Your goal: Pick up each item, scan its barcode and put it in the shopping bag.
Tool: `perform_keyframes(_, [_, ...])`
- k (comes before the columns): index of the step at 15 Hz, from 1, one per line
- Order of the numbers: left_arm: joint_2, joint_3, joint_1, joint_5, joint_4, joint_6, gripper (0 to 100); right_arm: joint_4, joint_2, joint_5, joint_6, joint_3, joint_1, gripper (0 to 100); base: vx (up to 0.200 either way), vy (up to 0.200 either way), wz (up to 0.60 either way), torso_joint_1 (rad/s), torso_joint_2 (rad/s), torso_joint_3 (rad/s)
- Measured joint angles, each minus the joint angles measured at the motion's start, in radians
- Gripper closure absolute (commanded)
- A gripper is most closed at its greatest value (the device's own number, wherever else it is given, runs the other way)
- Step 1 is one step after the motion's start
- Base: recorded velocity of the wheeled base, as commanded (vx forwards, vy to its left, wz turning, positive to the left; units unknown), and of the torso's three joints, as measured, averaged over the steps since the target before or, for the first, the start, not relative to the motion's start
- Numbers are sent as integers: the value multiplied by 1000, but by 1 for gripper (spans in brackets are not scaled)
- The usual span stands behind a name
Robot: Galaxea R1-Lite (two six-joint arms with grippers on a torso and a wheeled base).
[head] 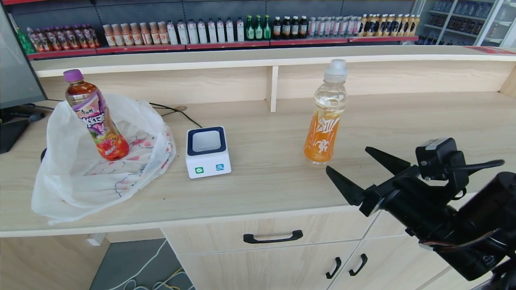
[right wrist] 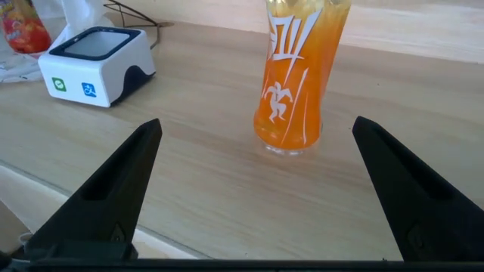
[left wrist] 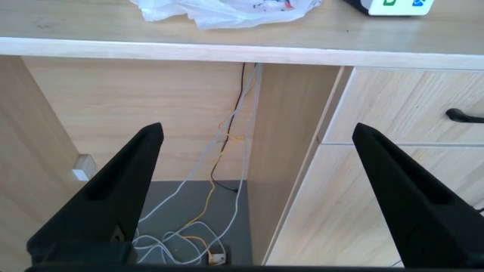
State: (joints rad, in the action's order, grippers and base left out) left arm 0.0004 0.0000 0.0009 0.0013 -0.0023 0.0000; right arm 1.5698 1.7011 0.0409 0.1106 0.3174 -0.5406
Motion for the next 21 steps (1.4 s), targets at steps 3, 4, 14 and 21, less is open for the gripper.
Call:
perform_keyframes(3, [0,0,0,0,0,0,0,0,52,7,-5,47,1,0,0,0,0,0,0,0])
perform_keyframes(4, [0,0,0,0,0,0,0,0,66,34,-10,58,1,0,0,0,0,0,0,0])
perform_keyframes(14, [0,0,0,0,0,0,0,0,168,216,-51,191,-20,0,0,0,0,0,0,0])
perform_keyframes(21, [0,0,0,0,0,0,0,-70,205,212,-39,294,-6,0,0,0,0,0,0,0])
